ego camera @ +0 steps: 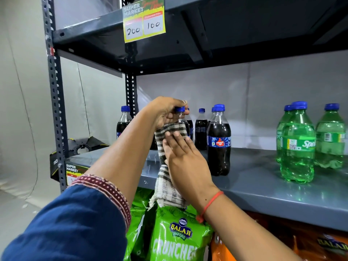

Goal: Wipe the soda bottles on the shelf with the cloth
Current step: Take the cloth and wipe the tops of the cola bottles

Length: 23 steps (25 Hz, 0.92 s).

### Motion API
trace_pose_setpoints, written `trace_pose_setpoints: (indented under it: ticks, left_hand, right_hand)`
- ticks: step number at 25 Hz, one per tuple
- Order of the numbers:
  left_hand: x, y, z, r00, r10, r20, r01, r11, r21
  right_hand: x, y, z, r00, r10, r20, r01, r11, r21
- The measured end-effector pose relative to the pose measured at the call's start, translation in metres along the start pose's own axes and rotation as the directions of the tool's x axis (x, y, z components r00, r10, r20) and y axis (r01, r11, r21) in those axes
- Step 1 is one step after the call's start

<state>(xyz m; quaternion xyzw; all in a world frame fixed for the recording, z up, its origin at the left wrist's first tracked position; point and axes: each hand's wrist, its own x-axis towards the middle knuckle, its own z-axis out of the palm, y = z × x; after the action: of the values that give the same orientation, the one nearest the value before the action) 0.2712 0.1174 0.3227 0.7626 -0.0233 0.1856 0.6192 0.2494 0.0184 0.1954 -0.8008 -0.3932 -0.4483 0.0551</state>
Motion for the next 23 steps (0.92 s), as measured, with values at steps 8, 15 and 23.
trace_pose_setpoints:
  ticks: [8, 15, 23]
  left_hand:
    - [0.001, 0.000, 0.003, 0.999, 0.020, -0.024, -0.021, 1.000, -0.021]
    - [-0.003, 0.001, 0.003, 1.000, -0.007, -0.024, 0.007, 1.000, -0.026]
    - [-0.010, 0.002, 0.003, 0.999, -0.035, -0.023, 0.033, 0.996, -0.083]
  right_hand:
    - [-0.004, -0.004, 0.003, 0.976, 0.207, -0.071, -0.201, 0.976, 0.086]
    - [-0.003, -0.006, 0.008, 0.971, 0.231, -0.061, -0.214, 0.955, 0.206]
    - [0.018, -0.015, 0.014, 0.904, 0.397, -0.157, -0.410, 0.911, -0.053]
